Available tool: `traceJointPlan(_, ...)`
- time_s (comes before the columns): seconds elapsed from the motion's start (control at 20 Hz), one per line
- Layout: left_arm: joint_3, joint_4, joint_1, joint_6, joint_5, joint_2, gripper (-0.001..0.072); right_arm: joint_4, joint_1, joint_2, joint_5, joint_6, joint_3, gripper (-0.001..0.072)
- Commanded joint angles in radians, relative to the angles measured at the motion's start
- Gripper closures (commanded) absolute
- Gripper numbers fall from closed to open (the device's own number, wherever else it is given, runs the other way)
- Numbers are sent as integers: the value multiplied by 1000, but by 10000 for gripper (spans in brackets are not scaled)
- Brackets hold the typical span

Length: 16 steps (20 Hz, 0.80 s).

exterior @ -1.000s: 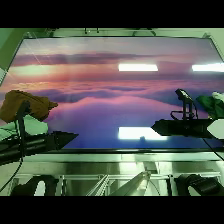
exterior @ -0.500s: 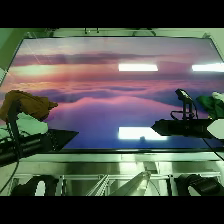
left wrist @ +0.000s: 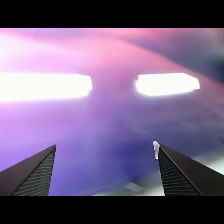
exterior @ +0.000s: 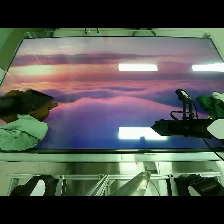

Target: Fold the shirts.

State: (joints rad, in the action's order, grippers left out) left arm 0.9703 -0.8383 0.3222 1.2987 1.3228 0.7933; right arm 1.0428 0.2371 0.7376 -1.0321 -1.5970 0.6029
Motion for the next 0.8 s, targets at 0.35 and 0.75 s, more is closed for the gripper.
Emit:
traceJointPlan(0.35,246,-215,610,-21,-22,518,-7,0,1,-1,0,0,0,691)
traceJointPlan(0.75,454,-206,791,-132,-10,879,-7,-1,1,-1,0,0,0,691)
